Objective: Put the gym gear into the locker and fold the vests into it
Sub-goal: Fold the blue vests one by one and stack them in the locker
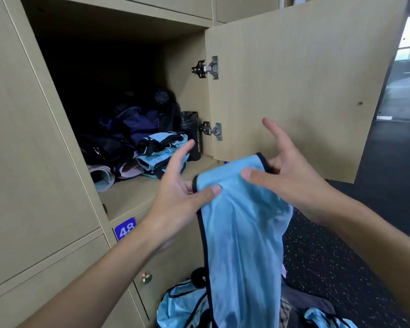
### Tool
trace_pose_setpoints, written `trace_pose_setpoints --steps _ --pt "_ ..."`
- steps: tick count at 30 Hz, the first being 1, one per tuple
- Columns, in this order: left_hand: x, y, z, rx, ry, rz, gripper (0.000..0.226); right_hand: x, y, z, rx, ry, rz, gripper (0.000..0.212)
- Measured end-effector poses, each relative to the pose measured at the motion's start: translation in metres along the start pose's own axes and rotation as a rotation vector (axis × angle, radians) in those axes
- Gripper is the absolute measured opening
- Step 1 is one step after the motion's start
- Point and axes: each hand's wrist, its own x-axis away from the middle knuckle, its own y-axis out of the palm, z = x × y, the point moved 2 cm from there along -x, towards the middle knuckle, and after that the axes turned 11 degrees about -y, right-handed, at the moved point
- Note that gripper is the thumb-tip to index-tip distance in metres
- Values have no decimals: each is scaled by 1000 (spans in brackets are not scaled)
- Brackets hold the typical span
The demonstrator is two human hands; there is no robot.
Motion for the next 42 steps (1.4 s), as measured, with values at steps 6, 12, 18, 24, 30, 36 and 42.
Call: trace_pose_setpoints --steps 6,12,18,24,30,36,42 --pt "-1 -14 -8 -95 -10 50 87 4 2 5 -33 74 -119 87" --pt "-2 -7 -5 -23 17 35 62 4 -5 7 -12 102 -92 90" --pt "-1 -12 8 83 40 145 42 3 -8 16 -82 159 36 91" --pt "-5 -14 11 74 60 206 41 8 0 27 -183 193 59 91" --pt "-3 -4 -5 -108 -77 -8 65 6 7 18 -140 89 -10 88" --pt "-3 5 -4 -110 -97 138 24 6 7 16 -105 71 -12 87" --pt "-8 -4 14 -16 -37 250 19 2 -12 26 -123 93 304 84"
